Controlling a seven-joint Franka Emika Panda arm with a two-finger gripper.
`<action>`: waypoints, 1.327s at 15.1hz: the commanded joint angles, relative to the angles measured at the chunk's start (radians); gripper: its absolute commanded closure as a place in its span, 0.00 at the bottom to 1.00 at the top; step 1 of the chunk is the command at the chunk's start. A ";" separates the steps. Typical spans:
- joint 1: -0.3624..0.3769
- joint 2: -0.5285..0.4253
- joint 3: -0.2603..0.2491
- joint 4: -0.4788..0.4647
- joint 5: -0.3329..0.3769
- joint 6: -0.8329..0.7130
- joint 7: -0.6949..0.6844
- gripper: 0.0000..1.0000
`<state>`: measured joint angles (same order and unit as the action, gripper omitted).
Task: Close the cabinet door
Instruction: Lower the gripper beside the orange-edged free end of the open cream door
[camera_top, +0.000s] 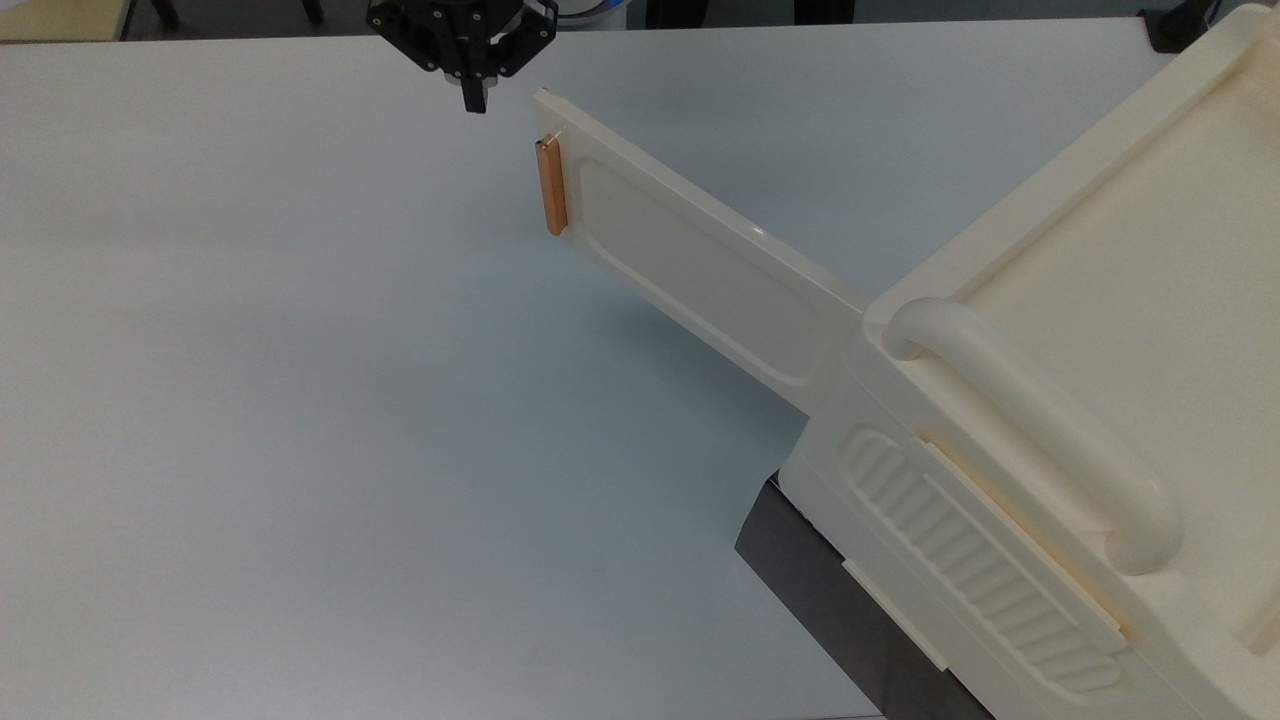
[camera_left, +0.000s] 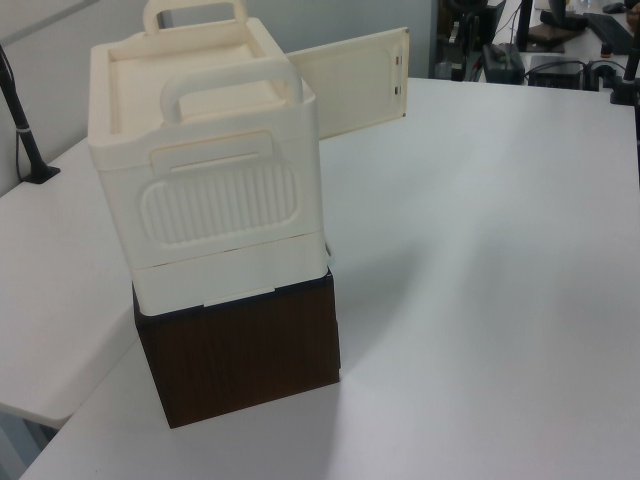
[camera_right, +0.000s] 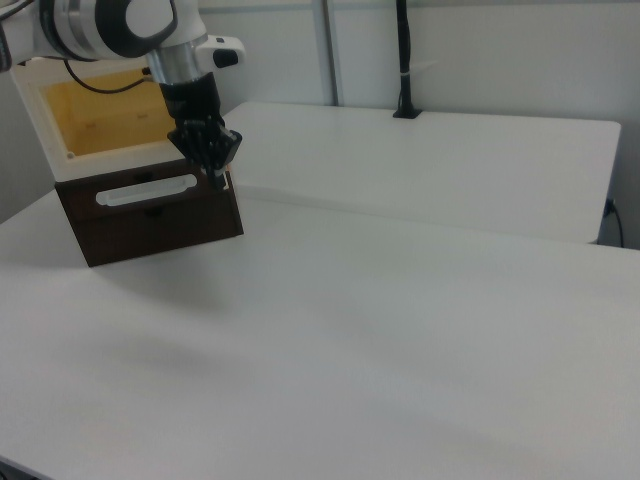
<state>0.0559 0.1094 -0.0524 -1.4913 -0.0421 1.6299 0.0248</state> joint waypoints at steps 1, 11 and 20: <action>-0.011 -0.019 0.002 0.017 0.001 0.034 -0.013 1.00; -0.005 -0.013 0.008 0.088 0.082 0.443 0.170 1.00; 0.051 0.012 0.019 0.072 0.102 0.504 0.242 1.00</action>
<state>0.0755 0.1313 -0.0323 -1.3978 0.0297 2.1352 0.2472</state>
